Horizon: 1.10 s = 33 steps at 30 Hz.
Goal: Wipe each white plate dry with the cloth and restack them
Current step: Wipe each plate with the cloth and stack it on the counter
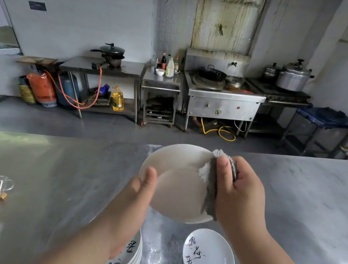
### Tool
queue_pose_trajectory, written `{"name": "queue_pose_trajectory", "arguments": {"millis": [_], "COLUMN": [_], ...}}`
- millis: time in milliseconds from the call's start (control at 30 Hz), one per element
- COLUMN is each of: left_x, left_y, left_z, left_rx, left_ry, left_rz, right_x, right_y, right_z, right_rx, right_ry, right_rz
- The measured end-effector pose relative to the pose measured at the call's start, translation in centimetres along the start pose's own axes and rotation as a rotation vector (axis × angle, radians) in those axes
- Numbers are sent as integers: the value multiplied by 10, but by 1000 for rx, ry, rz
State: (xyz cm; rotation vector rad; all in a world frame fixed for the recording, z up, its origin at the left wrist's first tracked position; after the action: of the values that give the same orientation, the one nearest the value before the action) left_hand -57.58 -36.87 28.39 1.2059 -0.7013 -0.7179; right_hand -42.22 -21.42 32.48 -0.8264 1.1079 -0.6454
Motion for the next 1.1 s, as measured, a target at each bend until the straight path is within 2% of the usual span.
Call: {"name": "queue_pose_trajectory", "arguments": {"millis": [67,133,200,300,400,467,533,700,900,1000,1100], "left_x": [-1,-1,0,5,5,4,4,1,-3,-4,-5], "left_y": [-6,-7,-5,-2,1,6,12,17,12,8,9], "left_z": [1,2,0,-6,-11,-10,-8,-12,-7,-2,-9], "left_rx": [11,179,391,581,712,750,753,684,787,756,700], "left_ry": [38,-6,-69,-64,-60,-75,-121,-209,-253,-258,-247], "left_rz": [-75,-101,-90,-82,-86,-117,-143,-127,-51,-64,-66], "right_x": [-2,-1,2,2,8,14,22,36,63,45,30], "right_y": [13,25,30,21,-5,-15,-23,-36,-30,-18,-23], "right_z": [0,1,1,-1,0,-4,-14,-30,-44,-33,-35], "right_rx": [-33,-80,-121,-55,-7,16,120,361,385,521,507], "right_ry": [-14,-39,-38,11,41,-68,-232,-479,-715,-690,-610], "right_rz": [-168,-340,-411,-268,89,321,471,661,765,636,466]}}
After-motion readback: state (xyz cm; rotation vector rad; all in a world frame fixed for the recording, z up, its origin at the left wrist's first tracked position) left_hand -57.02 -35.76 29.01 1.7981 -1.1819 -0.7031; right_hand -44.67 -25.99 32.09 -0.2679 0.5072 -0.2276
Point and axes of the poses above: each hand's wrist, its own x-axis away from the middle knuckle, its own z-axis out of the back of the hand, y = z × x, the point moved 4 cm from there along -x, towards the middle knuckle, and after that the axes turned 12 degrees about -x, right-handed, at the moved point
